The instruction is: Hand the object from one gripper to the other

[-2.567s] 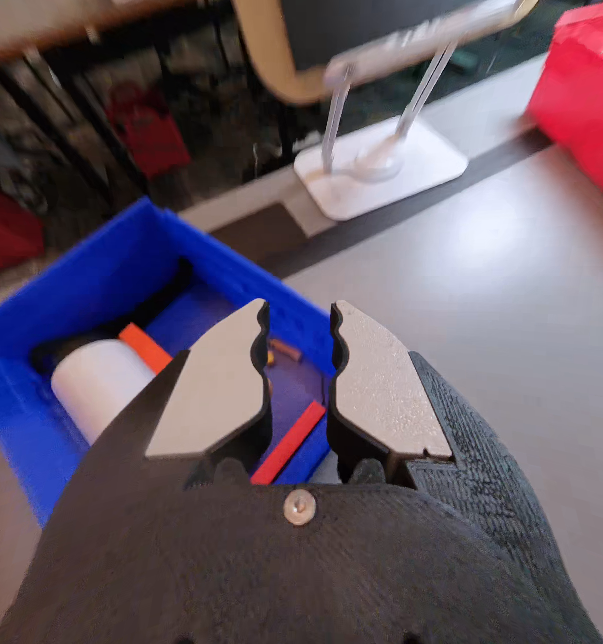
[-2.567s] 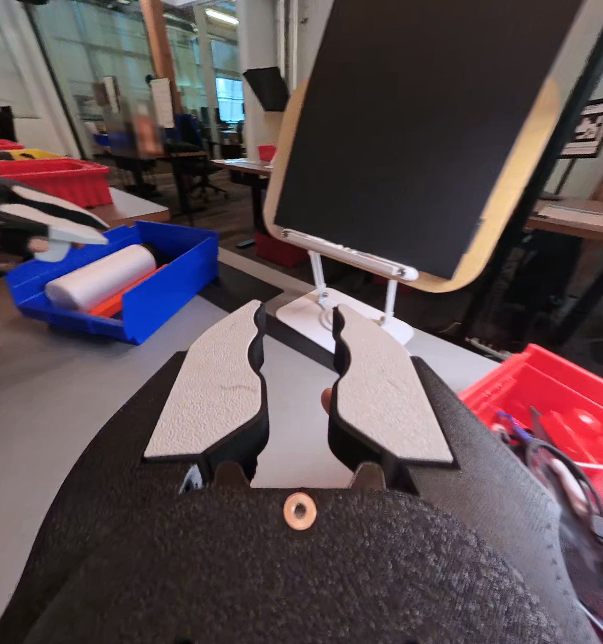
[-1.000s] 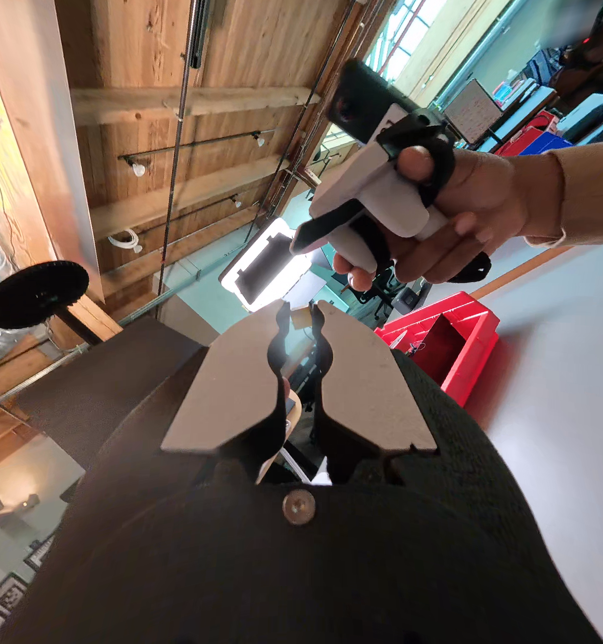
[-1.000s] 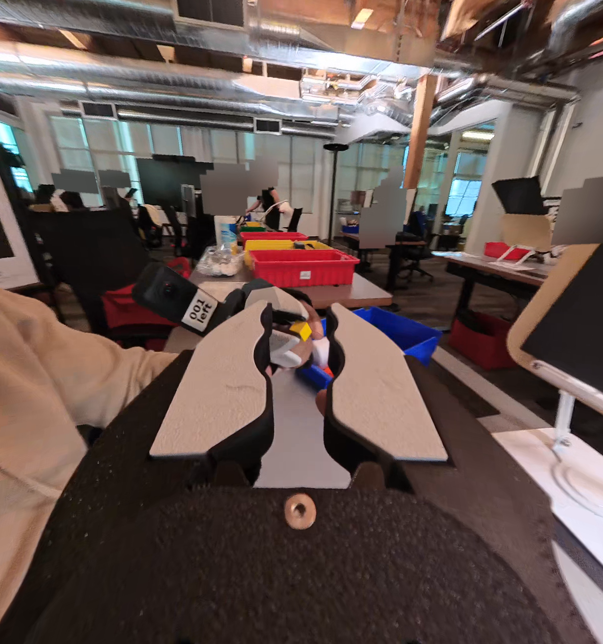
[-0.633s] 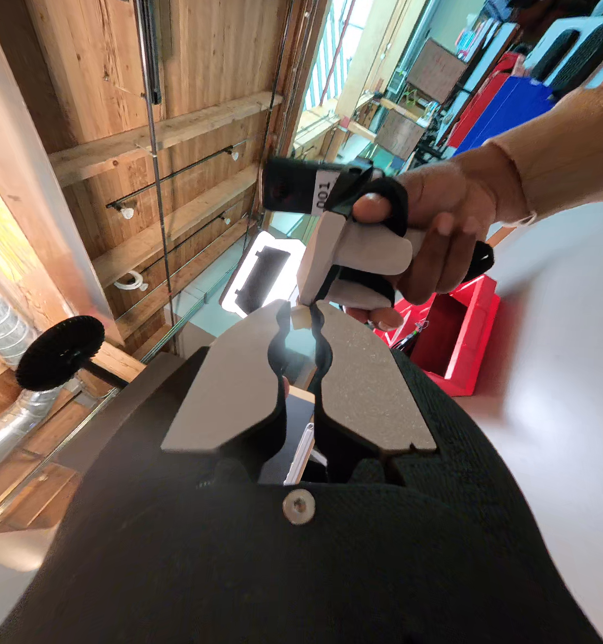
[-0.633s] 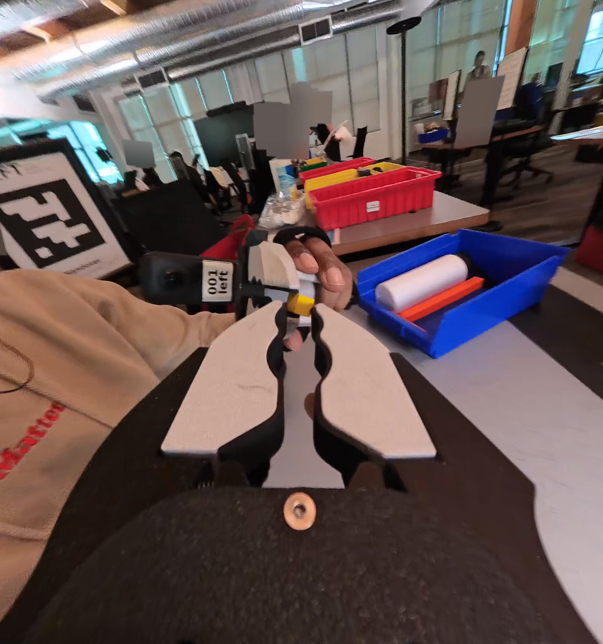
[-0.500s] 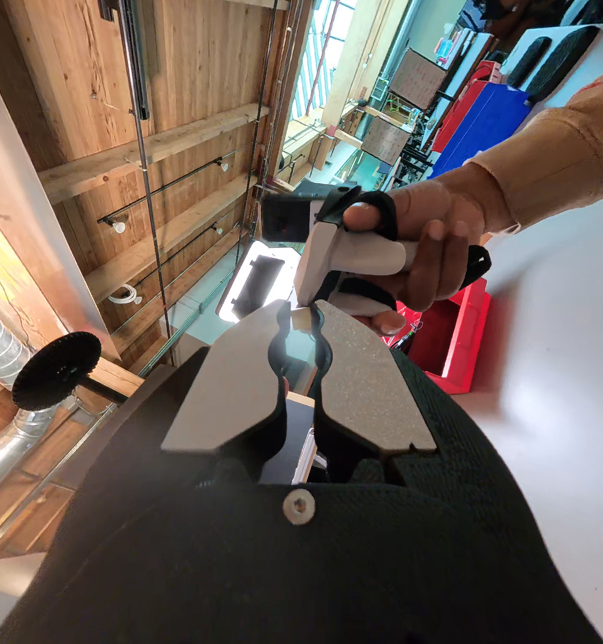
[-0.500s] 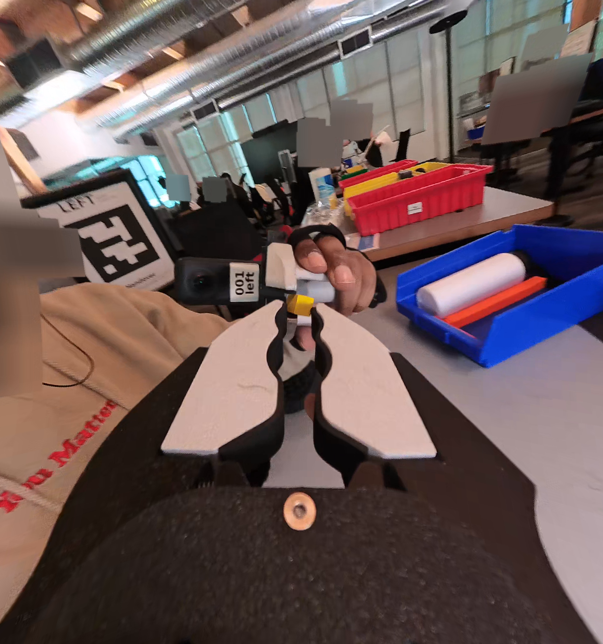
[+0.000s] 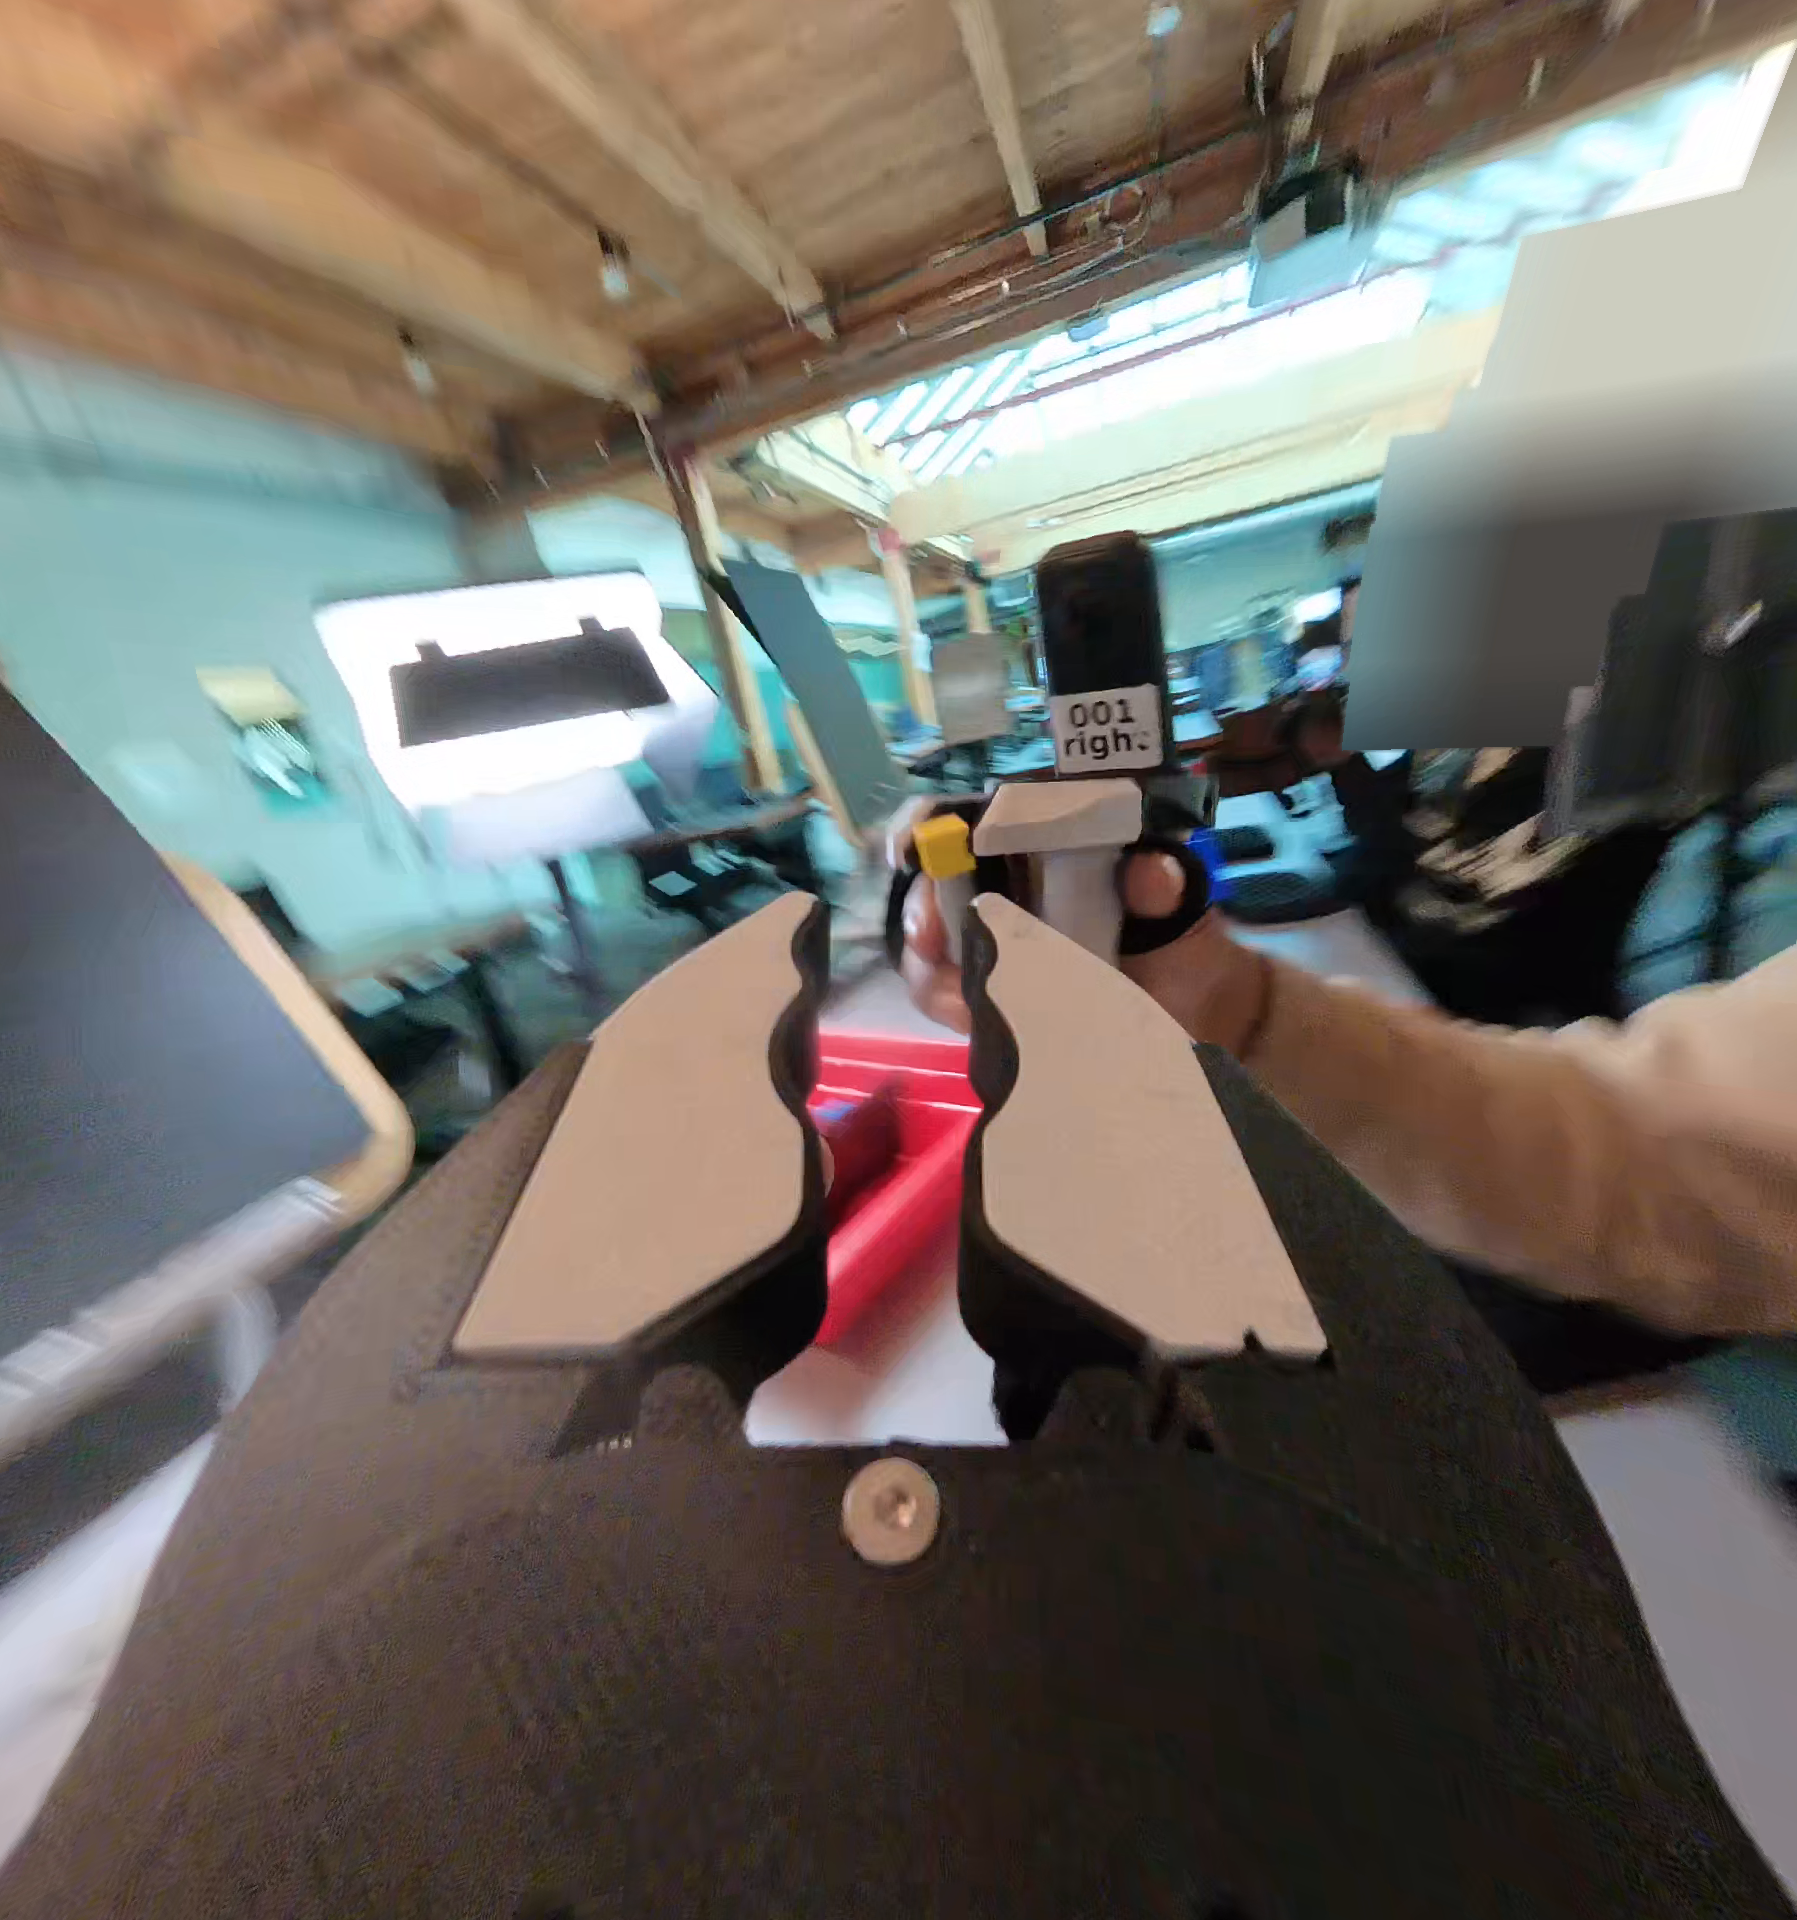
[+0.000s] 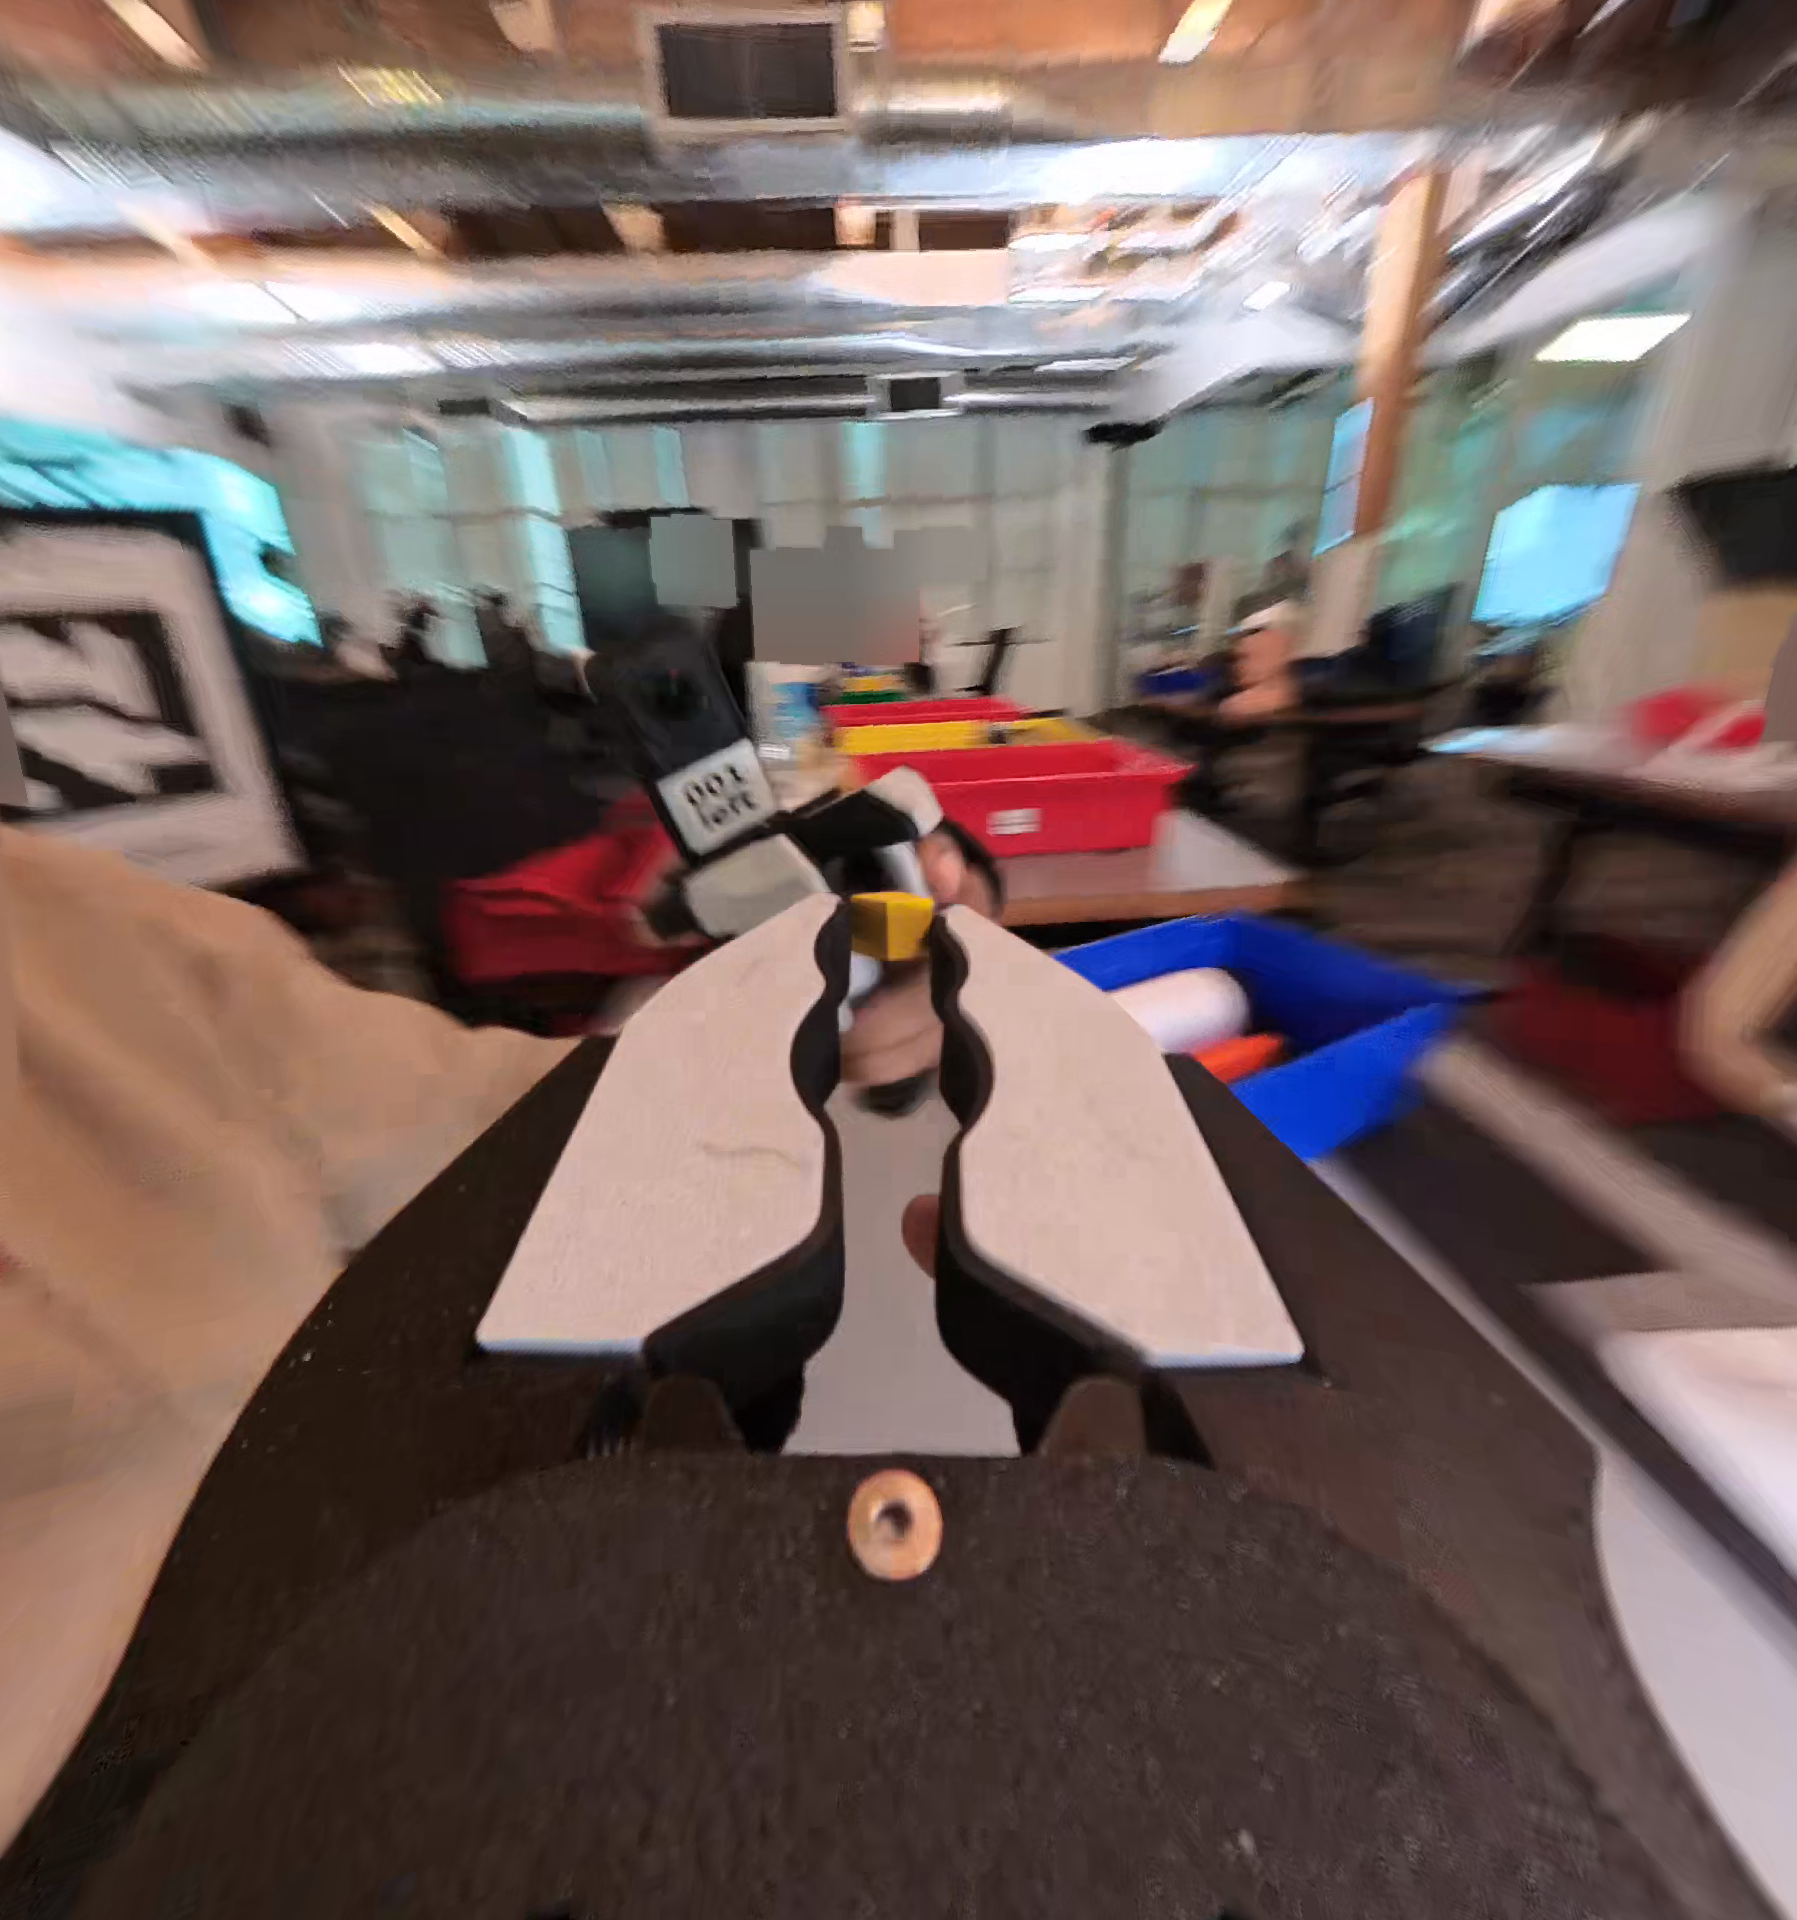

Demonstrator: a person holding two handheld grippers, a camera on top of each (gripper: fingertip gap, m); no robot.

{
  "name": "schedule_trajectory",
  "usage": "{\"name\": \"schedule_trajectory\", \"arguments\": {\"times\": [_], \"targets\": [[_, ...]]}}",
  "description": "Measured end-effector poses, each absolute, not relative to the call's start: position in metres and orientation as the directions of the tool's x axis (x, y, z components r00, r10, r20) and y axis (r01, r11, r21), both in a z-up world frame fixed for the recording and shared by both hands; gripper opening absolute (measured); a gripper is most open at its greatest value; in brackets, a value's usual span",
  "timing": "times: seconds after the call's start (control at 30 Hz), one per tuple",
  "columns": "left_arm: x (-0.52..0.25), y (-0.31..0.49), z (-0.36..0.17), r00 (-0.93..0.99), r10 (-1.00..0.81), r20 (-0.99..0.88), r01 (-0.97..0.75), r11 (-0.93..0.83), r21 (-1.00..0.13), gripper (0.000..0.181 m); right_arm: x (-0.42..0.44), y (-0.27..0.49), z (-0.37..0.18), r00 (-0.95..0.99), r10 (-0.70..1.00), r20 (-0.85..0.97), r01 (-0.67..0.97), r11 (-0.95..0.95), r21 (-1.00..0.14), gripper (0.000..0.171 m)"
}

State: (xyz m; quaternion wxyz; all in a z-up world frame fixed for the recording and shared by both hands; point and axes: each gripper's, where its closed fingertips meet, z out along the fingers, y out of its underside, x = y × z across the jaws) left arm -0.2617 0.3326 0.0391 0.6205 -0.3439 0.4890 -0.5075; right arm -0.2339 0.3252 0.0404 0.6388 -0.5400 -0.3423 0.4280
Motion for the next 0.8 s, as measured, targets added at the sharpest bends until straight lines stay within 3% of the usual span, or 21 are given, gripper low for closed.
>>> {"name": "schedule_trajectory", "arguments": {"times": [0.1, 0.2, 0.3, 0.47, 0.6, 0.67, 0.73, 0.8], "targets": [[-0.251, 0.340, 0.026, -0.167, -0.980, 0.104, 0.178, -0.134, -0.975, 0.032, -0.223, 0.332, 0.044, 0.628, 0.677, 0.383, 0.094, 0.422, -0.901, 0.014], [-0.245, 0.334, 0.020, -0.302, -0.904, 0.303, 0.117, -0.351, -0.929, 0.033, -0.232, 0.336, 0.033, 0.605, 0.341, 0.719, 0.429, 0.622, -0.655, 0.014], [-0.240, 0.334, 0.012, -0.326, -0.862, 0.388, 0.061, -0.428, -0.902, 0.033, -0.247, 0.336, 0.022, 0.519, 0.185, 0.835, 0.546, 0.680, -0.490, 0.014], [-0.243, 0.327, 0.010, -0.386, -0.822, 0.419, 0.005, -0.456, -0.890, 0.017, -0.254, 0.336, 0.015, 0.465, 0.115, 0.878, 0.596, 0.692, -0.406, 0.014], [-0.243, 0.328, 0.010, -0.359, -0.865, 0.352, 0.028, -0.387, -0.922, 0.014, -0.256, 0.337, 0.015, 0.472, 0.140, 0.871, 0.586, 0.688, -0.428, 0.014], [-0.244, 0.339, 0.012, -0.249, -0.947, 0.204, 0.101, -0.235, -0.967, 0.014, -0.250, 0.344, 0.013, 0.535, 0.315, 0.784, 0.516, 0.613, -0.598, 0.012], [-0.248, 0.358, 0.012, -0.040, -0.999, -0.033, 0.140, 0.027, -0.990, 0.014, -0.237, 0.350, 0.010, 0.599, 0.566, 0.566, 0.373, 0.428, -0.823, 0.025], [-0.254, 0.370, 0.013, 0.152, -0.943, -0.296, 0.113, 0.314, -0.943, 0.014, -0.227, 0.350, 0.010, 0.601, 0.732, 0.319, 0.223, 0.230, -0.947, 0.036]]}}
